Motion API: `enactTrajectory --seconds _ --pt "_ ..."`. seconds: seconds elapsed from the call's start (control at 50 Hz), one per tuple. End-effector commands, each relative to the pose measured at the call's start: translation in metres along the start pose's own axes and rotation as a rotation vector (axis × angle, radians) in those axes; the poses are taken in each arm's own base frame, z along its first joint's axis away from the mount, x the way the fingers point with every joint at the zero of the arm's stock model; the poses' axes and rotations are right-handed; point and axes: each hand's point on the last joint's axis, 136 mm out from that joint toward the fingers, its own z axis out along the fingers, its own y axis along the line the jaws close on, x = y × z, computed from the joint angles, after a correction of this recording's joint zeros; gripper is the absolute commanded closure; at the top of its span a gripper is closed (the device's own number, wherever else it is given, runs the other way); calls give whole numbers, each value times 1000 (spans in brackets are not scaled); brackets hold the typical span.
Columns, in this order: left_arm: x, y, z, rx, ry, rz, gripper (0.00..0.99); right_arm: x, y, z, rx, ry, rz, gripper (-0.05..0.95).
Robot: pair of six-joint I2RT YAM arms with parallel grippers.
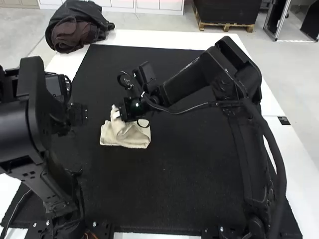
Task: Fold the towel.
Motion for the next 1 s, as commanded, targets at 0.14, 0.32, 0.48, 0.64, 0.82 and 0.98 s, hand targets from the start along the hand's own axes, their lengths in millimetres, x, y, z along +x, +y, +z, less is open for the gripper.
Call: enactTrajectory --seconds 0.14,0.32,0.48,0.64,0.82,0.98 --pt "-6 2 -3 -2 -21 -8 28 -41 32 -5 -64 -72 -31 90" --pt "-9 3 -5 -4 -33 -7 28 -53 29 -15 -44 -83 -79 2" --pt "-10 3 -6 -4 -35 -7 28 -54 13 -30 -33 -84 -56 689" --pt "-10 3 -6 -5 -35 -7 28 -36 4 -32 -29 -62 -42 921" --pt "-11 3 -7 -5 -39 -7 28 -11 -3 -28 -38 -49 -39 921" --pt "-13 3 -7 -6 -47 -5 28 2 -11 -24 -41 -50 -35 921"
